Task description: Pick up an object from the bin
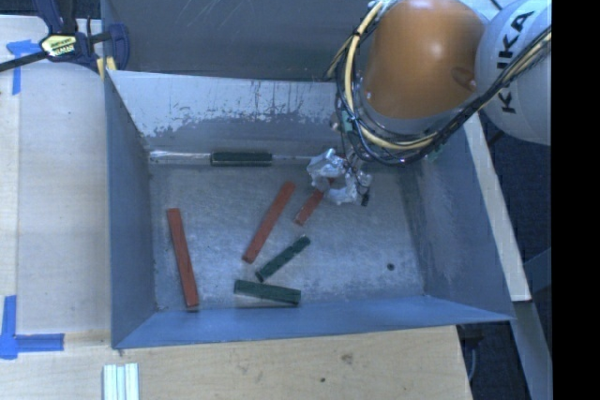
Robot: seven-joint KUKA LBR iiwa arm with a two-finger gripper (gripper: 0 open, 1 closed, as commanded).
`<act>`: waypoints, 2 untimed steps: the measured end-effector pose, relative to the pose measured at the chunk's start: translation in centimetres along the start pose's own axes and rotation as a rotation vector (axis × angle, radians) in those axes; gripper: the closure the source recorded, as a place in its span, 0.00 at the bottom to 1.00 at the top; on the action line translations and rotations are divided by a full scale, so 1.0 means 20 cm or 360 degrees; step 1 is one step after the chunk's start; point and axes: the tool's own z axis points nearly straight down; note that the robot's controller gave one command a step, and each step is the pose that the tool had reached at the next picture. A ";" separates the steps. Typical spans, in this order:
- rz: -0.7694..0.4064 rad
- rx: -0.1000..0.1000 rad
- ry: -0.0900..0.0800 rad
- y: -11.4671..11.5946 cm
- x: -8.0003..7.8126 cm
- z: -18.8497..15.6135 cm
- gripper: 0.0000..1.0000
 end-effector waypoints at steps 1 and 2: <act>0.0006 0.0010 -0.0007 -0.01 0.00 -0.02 0.00; 0.0028 0.0020 -0.0016 0.23 -0.05 -0.40 0.00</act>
Offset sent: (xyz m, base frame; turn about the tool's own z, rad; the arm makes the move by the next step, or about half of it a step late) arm 0.0000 0.0000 0.0000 0.0000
